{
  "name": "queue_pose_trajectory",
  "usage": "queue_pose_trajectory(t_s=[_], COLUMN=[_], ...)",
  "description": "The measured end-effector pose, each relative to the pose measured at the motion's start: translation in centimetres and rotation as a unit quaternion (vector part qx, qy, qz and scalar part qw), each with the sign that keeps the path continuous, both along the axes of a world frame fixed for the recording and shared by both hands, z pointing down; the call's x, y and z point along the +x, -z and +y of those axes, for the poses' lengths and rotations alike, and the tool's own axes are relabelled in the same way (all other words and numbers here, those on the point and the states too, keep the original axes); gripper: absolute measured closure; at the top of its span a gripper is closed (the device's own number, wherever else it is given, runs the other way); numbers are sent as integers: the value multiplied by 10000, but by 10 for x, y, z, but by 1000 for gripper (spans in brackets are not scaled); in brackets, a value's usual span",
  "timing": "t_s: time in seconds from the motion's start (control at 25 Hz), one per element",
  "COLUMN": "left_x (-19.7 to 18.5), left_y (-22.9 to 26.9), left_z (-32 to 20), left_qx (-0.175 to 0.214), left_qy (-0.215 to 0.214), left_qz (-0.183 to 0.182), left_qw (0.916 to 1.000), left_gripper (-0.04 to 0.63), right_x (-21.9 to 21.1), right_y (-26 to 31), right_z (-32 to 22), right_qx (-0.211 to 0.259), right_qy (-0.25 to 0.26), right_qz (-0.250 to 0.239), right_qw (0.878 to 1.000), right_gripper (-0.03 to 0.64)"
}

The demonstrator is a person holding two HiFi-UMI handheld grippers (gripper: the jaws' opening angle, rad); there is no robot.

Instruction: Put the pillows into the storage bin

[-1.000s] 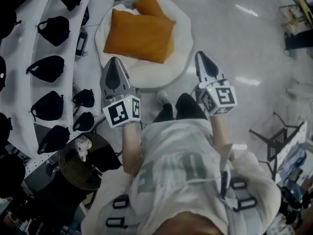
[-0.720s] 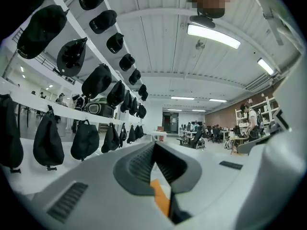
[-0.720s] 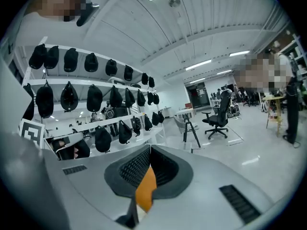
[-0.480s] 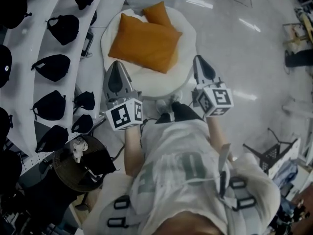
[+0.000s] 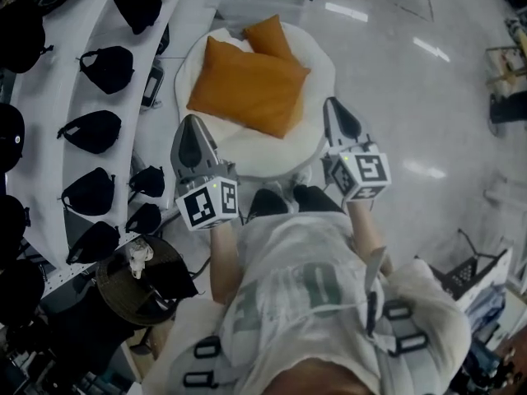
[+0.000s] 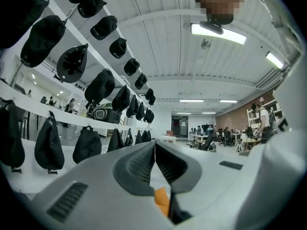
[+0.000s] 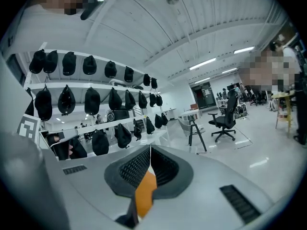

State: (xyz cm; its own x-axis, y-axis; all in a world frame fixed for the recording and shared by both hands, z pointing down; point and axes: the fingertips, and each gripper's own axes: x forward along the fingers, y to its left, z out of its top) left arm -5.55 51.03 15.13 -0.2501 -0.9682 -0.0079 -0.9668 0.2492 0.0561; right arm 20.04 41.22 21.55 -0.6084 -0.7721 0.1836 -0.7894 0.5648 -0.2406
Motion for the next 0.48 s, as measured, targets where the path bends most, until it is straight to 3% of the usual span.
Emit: queue_pose_trajectory(t_s=[0.32, 0.4, 0.48], left_x=[-25, -32, -38], left_y=[-13, -19, -22], left_z=[-49, -60, -72], left_qx=[-312, -421, -537], left_qy=[-557, -858, -1202], left_qz=[-52, 43, 70], left_qw=[9979, 9954, 9913], left_gripper=[564, 496, 436], right_x=[-16, -24, -33], right_y=[-3, -8, -13], right_z=[-16, -17, -19], right_qx=[-193, -388, -567], right_qy=[-284, -343, -504], right_qz=[-378, -473, -548], right_qw=[9987, 9975, 9956], right_gripper=[600, 490, 437])
